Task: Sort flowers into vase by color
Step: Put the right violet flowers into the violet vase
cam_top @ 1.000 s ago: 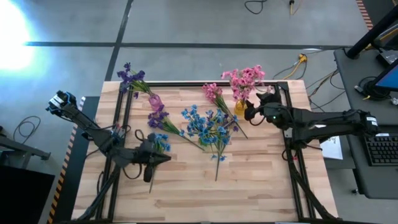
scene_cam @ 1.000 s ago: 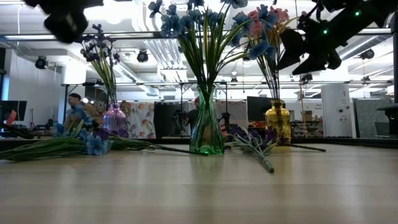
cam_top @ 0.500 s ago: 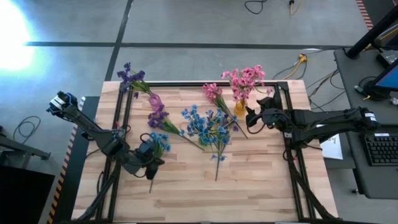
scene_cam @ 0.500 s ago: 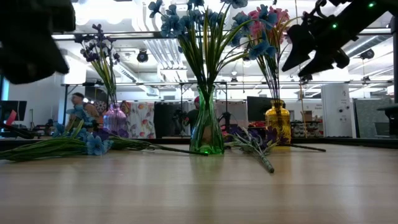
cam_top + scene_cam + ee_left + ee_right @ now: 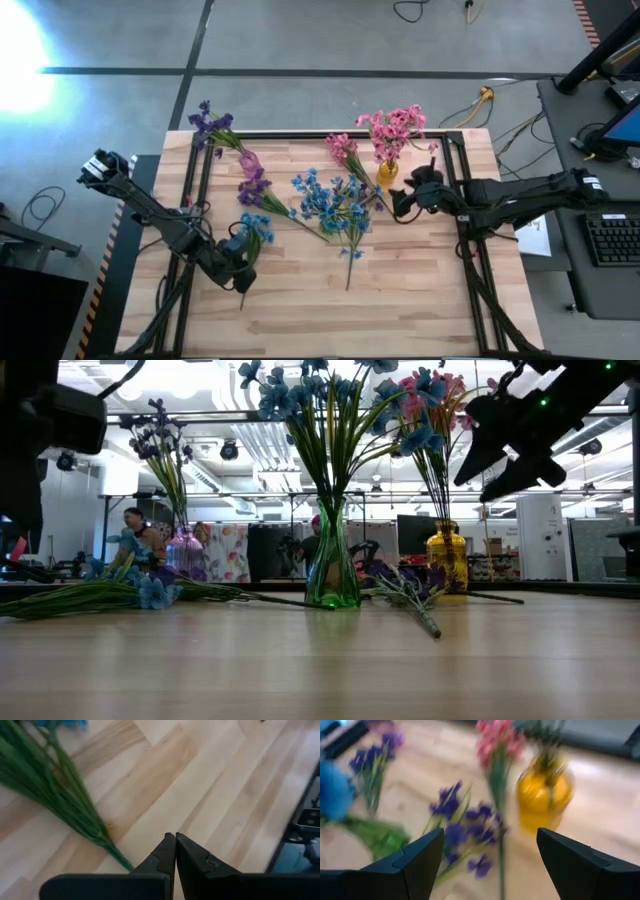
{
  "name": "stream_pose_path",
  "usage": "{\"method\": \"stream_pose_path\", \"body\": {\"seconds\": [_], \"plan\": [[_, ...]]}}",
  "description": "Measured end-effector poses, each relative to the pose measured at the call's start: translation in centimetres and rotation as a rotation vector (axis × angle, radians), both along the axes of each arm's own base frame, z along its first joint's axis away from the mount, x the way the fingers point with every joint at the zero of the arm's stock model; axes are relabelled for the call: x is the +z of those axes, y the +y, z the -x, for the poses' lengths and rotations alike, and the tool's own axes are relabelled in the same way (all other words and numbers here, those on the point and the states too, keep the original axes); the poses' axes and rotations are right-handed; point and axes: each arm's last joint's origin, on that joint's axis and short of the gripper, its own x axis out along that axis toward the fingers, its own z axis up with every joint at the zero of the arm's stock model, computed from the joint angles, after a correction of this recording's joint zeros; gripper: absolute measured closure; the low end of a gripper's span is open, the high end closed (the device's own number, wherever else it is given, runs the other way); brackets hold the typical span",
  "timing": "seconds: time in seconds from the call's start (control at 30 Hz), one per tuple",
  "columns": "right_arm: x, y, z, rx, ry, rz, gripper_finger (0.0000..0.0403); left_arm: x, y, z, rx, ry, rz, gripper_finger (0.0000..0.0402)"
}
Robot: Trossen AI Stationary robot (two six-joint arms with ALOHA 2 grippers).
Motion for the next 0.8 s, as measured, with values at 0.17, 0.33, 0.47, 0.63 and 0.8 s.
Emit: {"method": "stream_pose_path", "body": {"seconds": [0.17, 0.33, 0.47, 0.63, 0.8], "plan": [[-1.5, 0.4, -0.9, 0.049, 0.051, -0.184, 0.0097, 1.1, -0.6, -0.6, -0.070, -0.018, -0.020, 0.0402], [-3.2, 1.2, -2.1, 0.056, 0.120, -0.286, 0.0106, 2.7, -1.3, -1.7, -0.167, -0.080, -0.099, 0.0402], [-4.4, 2.2, -3.1, 0.058, 0.156, -0.343, 0.0111, 3.8, -1.8, -2.4, -0.257, -0.108, -0.204, 0.0402], [-5.3, 4.0, -3.9, 0.062, 0.139, -0.448, 0.0112, 4.3, -2.0, -2.9, -0.376, -0.049, -0.359, 0.0402], [-5.9, 6.6, -4.0, -0.007, 0.094, -0.579, 0.0108, 3.8, -2.5, -3.2, -0.518, -0.006, -0.461, 0.0402]]}}
